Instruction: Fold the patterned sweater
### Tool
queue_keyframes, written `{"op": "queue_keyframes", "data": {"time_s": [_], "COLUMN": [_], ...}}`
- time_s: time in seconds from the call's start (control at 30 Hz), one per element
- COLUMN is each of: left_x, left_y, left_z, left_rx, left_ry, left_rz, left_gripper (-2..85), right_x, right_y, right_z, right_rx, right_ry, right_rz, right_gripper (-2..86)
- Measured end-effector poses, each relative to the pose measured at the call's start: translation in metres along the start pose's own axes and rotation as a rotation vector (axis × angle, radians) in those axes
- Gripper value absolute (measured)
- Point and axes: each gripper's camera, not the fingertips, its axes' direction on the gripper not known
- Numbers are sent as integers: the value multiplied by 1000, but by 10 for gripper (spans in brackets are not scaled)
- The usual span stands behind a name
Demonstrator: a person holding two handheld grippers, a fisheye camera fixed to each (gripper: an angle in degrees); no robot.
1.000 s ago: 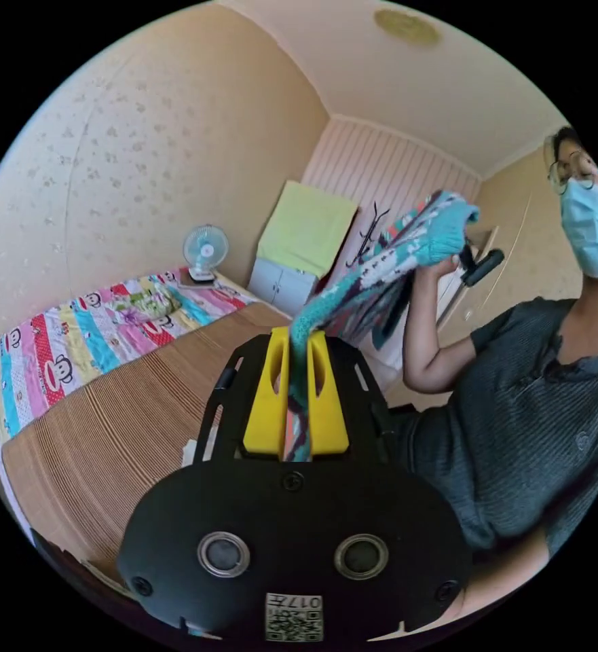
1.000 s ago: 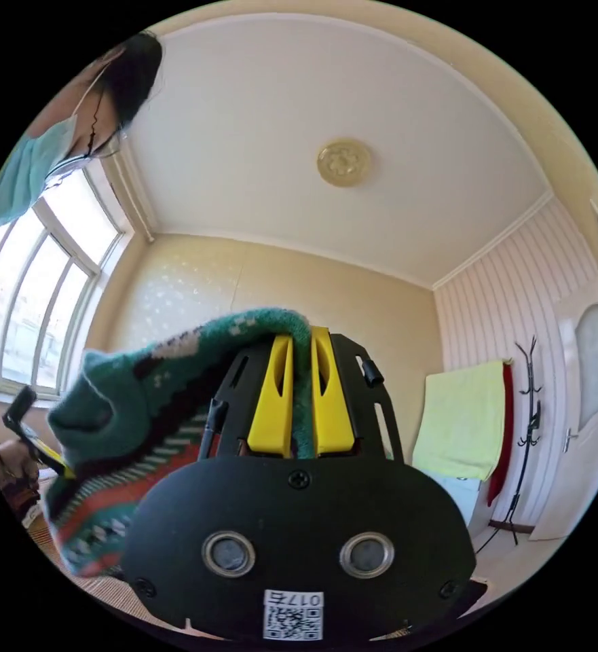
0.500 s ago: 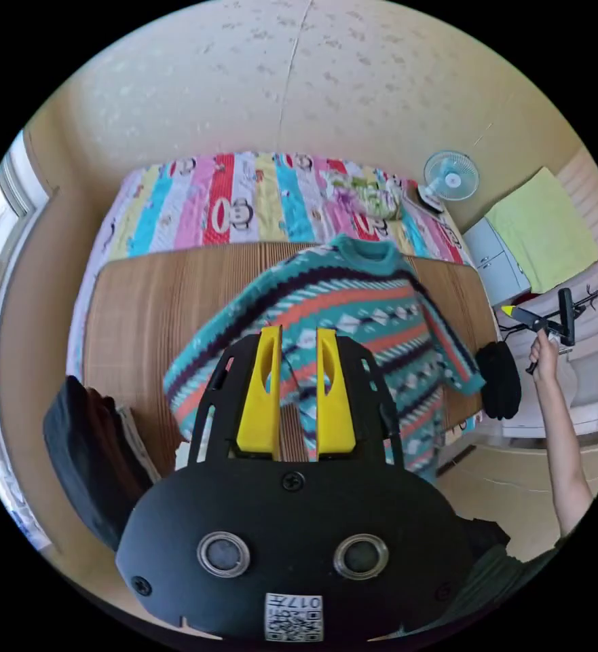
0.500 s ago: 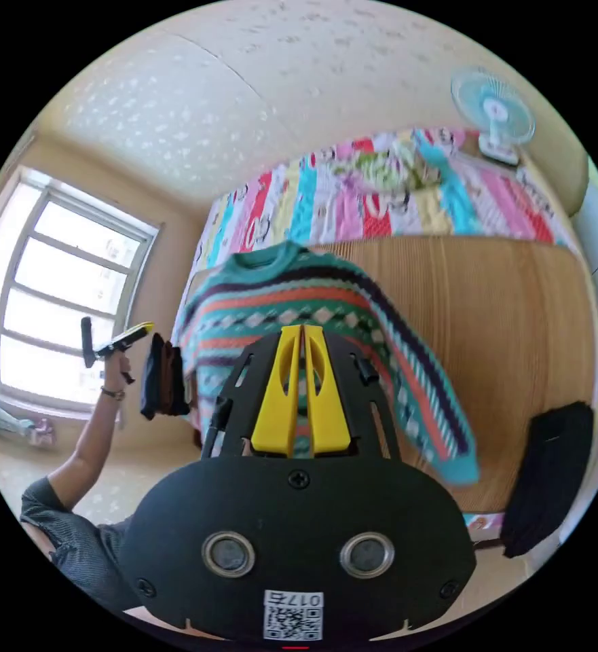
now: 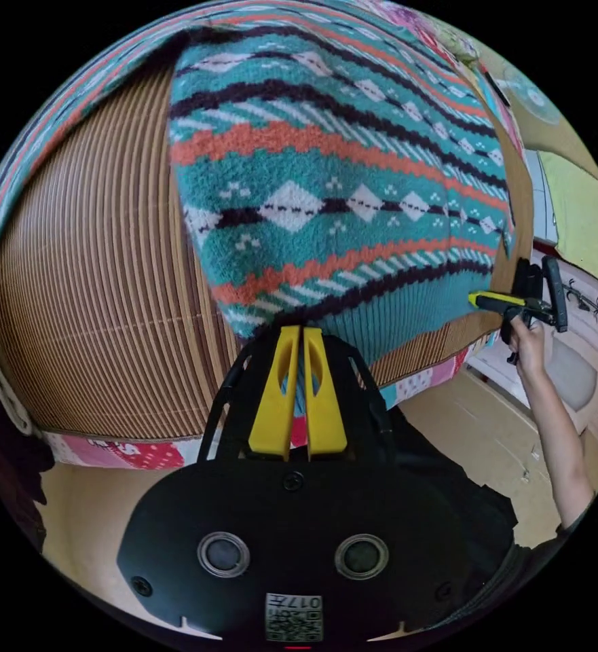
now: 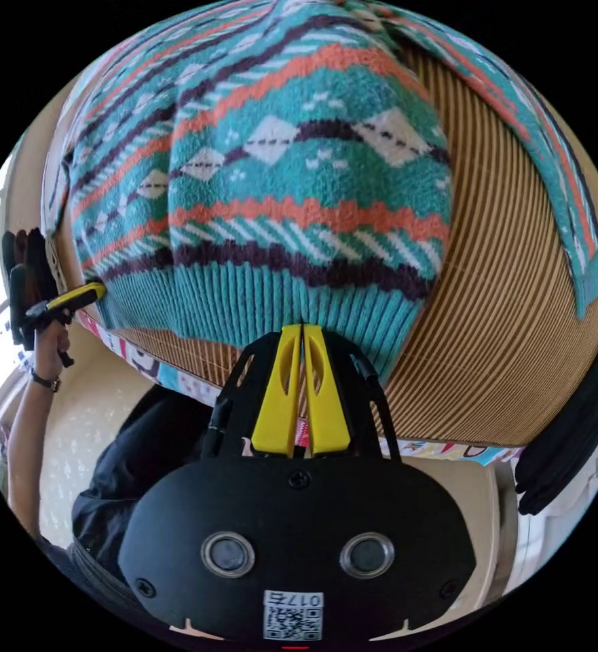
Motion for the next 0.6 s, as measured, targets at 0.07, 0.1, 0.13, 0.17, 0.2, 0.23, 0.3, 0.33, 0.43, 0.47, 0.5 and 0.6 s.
{"op": "queue_keyframes", "data": {"time_s": [0.07,0.1,0.13,0.17,0.2,0.23,0.3,0.33,0.43,0.47,0.5,0.6], "left_x": [-10,-14,-17,-19,-25,-33,-48,-60,-99,-109,-128,-188], "left_y": [14,24,36,42,55,69,89,100,120,123,130,143], "left_z": [-10,-14,-15,-15,-15,-15,-17,-21,-33,-38,-49,-83], "left_rx": [4,-14,-43,-60,-96,-128,-153,-166,-210,-201,-168,-6], "left_ry": [1,-16,-39,-48,-55,-44,5,54,230,275,362,602], "left_rz": [3,26,54,65,78,77,52,31,-50,-70,-118,-291], "left_gripper": [-3,-4,-4,-4,-4,-3,0,5,38,51,69,95], "right_x": [6,6,4,2,-2,-5,-4,0,18,23,34,63], "right_y": [0,5,13,17,25,35,47,53,66,70,79,112], "right_z": [-9,-9,-7,-5,0,6,11,12,2,0,-5,-17], "right_rx": [-12,-27,-50,-65,-103,-140,-178,-204,-290,-300,-311,-279], "right_ry": [16,52,93,114,156,191,217,212,58,12,-70,-259], "right_rz": [-4,-24,-49,-64,-89,-104,-88,-57,37,56,97,195], "right_gripper": [2,2,2,2,3,3,3,3,3,4,4,4]}}
